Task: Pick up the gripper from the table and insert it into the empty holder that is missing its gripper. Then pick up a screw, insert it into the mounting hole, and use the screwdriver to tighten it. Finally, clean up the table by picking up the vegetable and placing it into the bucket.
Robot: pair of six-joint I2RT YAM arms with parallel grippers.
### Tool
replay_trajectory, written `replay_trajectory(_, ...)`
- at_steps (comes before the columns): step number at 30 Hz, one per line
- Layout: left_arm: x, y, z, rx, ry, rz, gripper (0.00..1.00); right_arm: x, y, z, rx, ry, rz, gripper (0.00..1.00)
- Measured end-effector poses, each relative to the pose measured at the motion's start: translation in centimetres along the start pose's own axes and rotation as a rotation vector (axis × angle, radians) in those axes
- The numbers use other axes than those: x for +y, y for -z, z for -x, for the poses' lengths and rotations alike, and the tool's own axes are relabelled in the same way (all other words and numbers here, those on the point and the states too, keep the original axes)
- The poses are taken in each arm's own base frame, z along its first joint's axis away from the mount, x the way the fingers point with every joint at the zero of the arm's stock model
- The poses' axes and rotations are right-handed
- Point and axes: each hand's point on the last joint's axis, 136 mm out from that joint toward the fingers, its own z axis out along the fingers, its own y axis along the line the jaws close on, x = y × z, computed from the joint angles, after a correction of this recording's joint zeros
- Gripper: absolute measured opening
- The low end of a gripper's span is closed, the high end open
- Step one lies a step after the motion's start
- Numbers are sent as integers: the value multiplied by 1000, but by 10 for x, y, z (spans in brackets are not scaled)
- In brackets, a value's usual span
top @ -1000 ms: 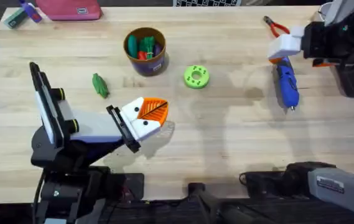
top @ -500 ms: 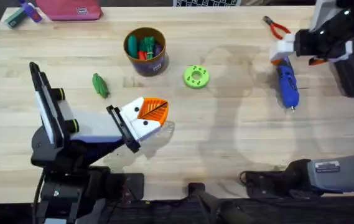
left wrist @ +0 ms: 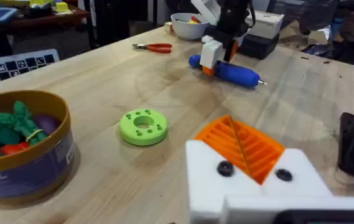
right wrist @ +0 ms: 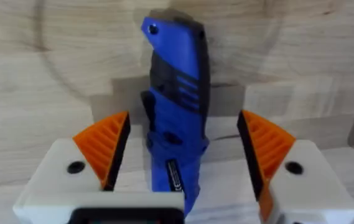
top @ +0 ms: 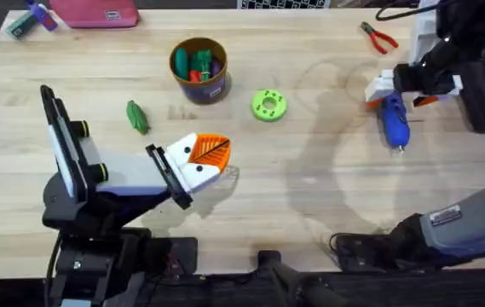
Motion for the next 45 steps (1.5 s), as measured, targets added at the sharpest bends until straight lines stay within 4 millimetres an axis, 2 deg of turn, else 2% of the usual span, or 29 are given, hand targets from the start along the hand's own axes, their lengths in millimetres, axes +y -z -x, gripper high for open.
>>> replay_trajectory(5,0,0,0,0,0,0,8,1,-14,2,16,18,3,913)
replay_trajectory(9,0,0,0,0,0,0,8,2,-15,9,-6,28,6,826)
replay_trajectory(14,0,0,0,0,0,0,8,1,-17,15,-29,27,2,495)
replay_trajectory(17,0,0,0,0,0,0,8,1,-17,16,-31,28,-1,364)
replay_trajectory(18,0,0,0,0,0,0,8,0,-17,16,-32,29,-3,290)
replay_trajectory(20,0,0,0,0,0,0,8,0,-18,17,-32,31,-7,59)
replay_trajectory(21,0,0,0,0,0,0,8,-1,-19,17,-31,27,-8,30)
replay_trajectory(30,0,0,0,0,0,0,8,1,-19,16,-27,31,-8,25)
replay_trajectory(34,0,0,0,0,0,0,8,10,-14,9,13,50,2,25)
replay_trajectory(37,0,0,0,0,0,0,8,21,2,13,18,73,7,25)
replay_trajectory(39,0,0,0,0,0,0,8,30,23,24,-25,81,6,25)
replay_trajectory(42,0,0,0,0,-1,0,8,46,68,46,-153,87,6,25)
replay_trajectory(45,0,0,0,0,0,0,8,73,125,72,-341,109,44,25)
